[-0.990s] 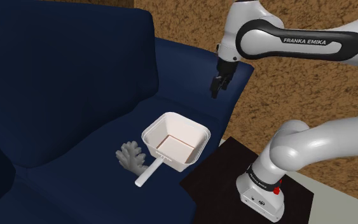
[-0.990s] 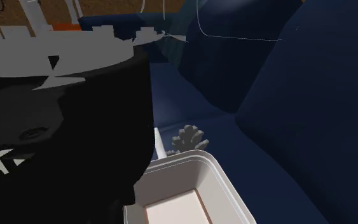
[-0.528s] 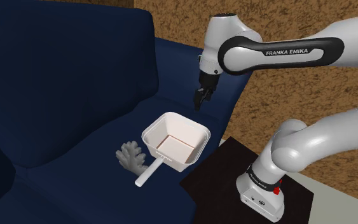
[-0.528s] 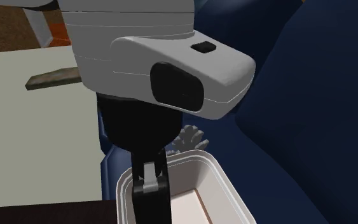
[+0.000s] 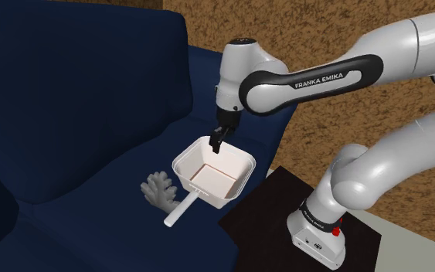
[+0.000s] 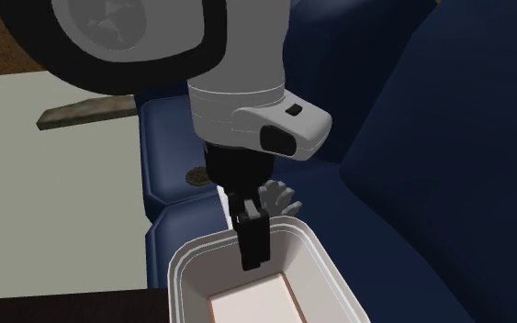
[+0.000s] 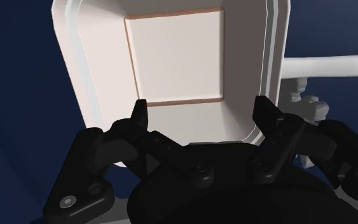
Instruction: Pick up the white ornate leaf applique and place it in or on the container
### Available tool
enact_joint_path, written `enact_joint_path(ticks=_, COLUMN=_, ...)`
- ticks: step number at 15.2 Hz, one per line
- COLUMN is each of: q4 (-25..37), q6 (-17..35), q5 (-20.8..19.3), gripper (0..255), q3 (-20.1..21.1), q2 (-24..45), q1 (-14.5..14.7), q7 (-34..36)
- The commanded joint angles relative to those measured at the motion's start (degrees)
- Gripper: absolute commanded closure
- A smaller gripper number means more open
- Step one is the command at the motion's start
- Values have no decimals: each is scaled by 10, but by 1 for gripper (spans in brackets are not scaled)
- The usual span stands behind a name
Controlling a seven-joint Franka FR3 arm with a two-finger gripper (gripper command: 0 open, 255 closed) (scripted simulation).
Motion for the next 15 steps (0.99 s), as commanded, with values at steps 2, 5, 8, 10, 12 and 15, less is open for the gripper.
enact_joint_path(ticks=2, q4=15, q6=37, q5=4, gripper=0, q3=25, q2=50, q1=11, q7=23)
enact_joint_path(ticks=5, q4=35, q6=71, q5=0, gripper=0, q3=48, q2=102, q1=20, q7=47)
enact_joint_path(ticks=8, q4=61, q6=102, q5=-12, gripper=0, q3=71, q2=158, q1=29, q7=75)
enact_joint_path(ticks=10, q4=81, q6=120, q5=-24, gripper=0, q3=84, q2=196, q1=35, q7=95)
enact_joint_path(ticks=12, q4=103, q6=136, q5=-40, gripper=0, q3=95, q2=235, q1=43, q7=116)
enact_joint_path(ticks=15, q4=141, q6=156, q5=-70, gripper=0, q3=106, q2=295, q1=59, q7=150)
